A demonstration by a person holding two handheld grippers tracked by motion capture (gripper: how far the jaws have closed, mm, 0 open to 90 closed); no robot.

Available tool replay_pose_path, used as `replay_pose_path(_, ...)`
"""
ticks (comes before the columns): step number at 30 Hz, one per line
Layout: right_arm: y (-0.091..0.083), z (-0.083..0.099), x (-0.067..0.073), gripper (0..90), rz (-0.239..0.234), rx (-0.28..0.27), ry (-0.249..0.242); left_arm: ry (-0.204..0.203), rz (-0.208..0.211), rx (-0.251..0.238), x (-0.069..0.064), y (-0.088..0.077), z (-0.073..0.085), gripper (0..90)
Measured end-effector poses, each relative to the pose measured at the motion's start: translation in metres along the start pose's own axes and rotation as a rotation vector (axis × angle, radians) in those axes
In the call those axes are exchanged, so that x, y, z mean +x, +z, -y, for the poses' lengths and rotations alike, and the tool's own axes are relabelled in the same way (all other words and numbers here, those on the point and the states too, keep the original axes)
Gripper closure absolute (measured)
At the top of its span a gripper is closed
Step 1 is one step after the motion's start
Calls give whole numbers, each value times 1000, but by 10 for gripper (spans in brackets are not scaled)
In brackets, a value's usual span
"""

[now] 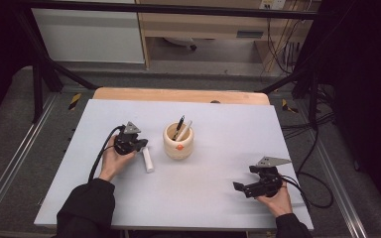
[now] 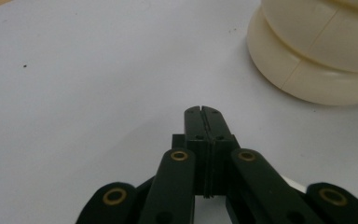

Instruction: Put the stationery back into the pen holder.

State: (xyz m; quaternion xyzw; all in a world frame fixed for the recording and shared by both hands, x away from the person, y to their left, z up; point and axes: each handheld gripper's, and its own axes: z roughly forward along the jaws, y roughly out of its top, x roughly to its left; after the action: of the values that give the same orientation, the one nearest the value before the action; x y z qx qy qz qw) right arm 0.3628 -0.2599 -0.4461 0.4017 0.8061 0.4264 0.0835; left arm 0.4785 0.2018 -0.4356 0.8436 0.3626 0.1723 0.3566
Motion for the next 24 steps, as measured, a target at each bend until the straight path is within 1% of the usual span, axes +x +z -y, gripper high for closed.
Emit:
replay_pose_path(2, 0, 0, 0, 7, 1, 0, 0, 7, 8, -6, 0, 2, -2, 896)
replay_pose_path(3, 0, 0, 0, 7, 1, 1, 0, 3, 13, -5, 0, 3, -2, 896)
replay_pose_path(6, 0, 0, 0, 7, 0, 0, -2, 14, 15, 28, 1, 7, 0, 896)
replay_pose_path(12, 0, 0, 0, 7, 0, 0, 0, 13, 25, 48, 1, 3, 2, 896)
replay_pose_path(16, 0, 0, 0, 7, -1, 0, -1, 23, 36, 65, -2, 1, 4, 896)
replay_pose_path(18, 0, 0, 0, 7, 0, 1, -1, 34, 38, 83, -4, 0, 5, 896)
replay_pose_path(20, 0, 0, 0, 7, 1, -1, 0, 42, 50, 95, -6, -2, 6, 896)
replay_pose_path(22, 0, 0, 0, 7, 0, 2, -1, 44, 57, 86, -10, -4, 7, 896)
replay_pose_path(24, 0, 0, 0, 7, 0, 2, 0, 48, 65, 92, -14, -7, 9, 896)
